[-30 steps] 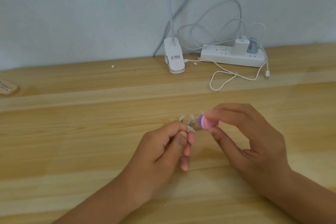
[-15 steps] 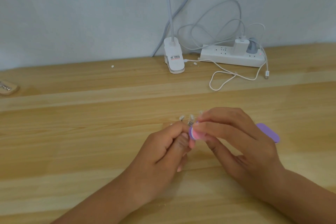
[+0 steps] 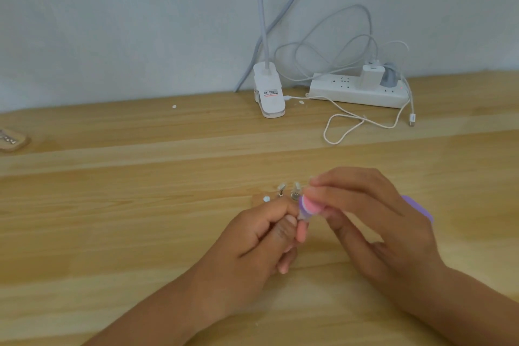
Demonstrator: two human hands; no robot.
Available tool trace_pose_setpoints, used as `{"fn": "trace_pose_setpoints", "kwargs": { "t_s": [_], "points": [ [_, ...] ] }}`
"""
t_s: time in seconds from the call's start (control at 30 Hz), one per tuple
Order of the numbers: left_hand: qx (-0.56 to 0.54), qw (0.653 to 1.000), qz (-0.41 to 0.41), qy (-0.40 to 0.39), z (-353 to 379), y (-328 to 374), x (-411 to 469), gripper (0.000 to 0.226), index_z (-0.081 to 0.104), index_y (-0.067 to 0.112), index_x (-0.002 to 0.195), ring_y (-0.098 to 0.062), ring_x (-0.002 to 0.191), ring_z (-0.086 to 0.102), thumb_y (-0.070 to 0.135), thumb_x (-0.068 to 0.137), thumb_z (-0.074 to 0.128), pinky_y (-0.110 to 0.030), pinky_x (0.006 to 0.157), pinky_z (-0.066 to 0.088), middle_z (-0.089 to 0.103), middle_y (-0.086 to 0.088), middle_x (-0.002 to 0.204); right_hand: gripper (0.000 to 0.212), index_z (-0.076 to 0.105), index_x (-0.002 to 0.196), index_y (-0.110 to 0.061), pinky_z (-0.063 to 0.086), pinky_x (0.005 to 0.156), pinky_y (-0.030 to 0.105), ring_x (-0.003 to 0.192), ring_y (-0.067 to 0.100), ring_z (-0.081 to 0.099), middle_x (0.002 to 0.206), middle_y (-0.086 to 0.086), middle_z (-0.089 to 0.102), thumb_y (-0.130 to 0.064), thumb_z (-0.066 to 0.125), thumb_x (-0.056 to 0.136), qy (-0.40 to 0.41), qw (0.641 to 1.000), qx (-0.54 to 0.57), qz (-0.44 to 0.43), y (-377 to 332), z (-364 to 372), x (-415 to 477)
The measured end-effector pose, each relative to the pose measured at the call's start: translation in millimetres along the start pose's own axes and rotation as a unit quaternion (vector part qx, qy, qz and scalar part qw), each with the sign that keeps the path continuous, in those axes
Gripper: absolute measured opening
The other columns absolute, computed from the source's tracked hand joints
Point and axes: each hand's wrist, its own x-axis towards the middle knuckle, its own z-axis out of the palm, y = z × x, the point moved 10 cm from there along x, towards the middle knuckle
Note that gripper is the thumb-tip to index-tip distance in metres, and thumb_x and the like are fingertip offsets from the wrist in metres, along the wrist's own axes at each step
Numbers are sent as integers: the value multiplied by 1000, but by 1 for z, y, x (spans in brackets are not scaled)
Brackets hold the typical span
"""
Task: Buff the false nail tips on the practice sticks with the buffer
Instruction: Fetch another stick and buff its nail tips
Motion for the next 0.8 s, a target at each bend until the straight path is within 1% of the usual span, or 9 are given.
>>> {"fn": "trace_pose_setpoints", "kwargs": {
  "t_s": [0.1,0.23,0.33,0.47,0.57,0.63,0.7,0.73,0.8],
  "points": [
    [15,1000,20,13,-2,5,1,26,64,17,86,-8,53,45,35,96,48,-11,52,35,49,3,62,25,69,114,-7,48,96,29,113,17,61,117,3,66,1,61,91,-12,999,15,-31,-9,8,-3],
    [22,999,18,36,-11,6,1,23,66,20,79,-10,54,49,32,93,51,-11,52,37,51,8,64,26,69,113,-8,49,94,29,109,16,62,114,3,65,0,63,90,4,1000,17,13,3,1,1],
    [10,999,29,30,-9,11,1,21,69,30,79,-9,55,50,33,92,53,-11,52,39,52,7,65,26,71,113,-11,48,95,28,108,18,63,114,3,66,0,63,90,-2,999,32,-8,-5,5,-1],
    [13,999,24,47,-13,9,1,23,68,16,79,-9,55,52,20,94,50,-11,53,39,53,6,64,25,67,113,-14,50,92,29,108,15,63,113,1,66,-3,62,91,13,999,18,31,6,-2,1],
    [12,998,41,38,-9,16,1,24,69,33,74,1,50,52,25,91,54,-8,54,40,58,6,61,24,72,112,-8,49,92,28,106,18,64,112,4,67,0,66,90,12,1000,14,1,-8,4,-2],
    [10,998,42,54,-13,15,1,21,71,27,76,-1,51,55,22,90,56,-9,54,41,61,4,62,23,72,110,-3,49,92,28,104,19,63,110,6,68,2,67,89,2,1000,-9,8,-7,8,-3],
    [2,996,34,83,-21,10,0,17,73,10,82,-8,56,60,16,89,58,-10,54,43,64,2,65,20,71,109,-6,49,93,27,104,16,62,108,1,67,-2,63,91,10,998,-20,51,5,3,-3],
    [6,995,33,95,-24,9,0,17,73,6,84,-9,58,61,16,89,60,-10,54,43,66,1,67,21,69,111,-9,49,93,27,104,15,62,108,-1,67,-5,62,92,22,997,-18,68,9,-1,-2],
    [33,993,42,103,-26,11,0,14,75,12,84,-10,60,62,18,89,64,-13,53,43,68,0,70,23,65,115,-12,48,94,26,105,16,63,109,-1,66,-7,61,92,35,997,-4,69,5,-3,0]
  ]
}}
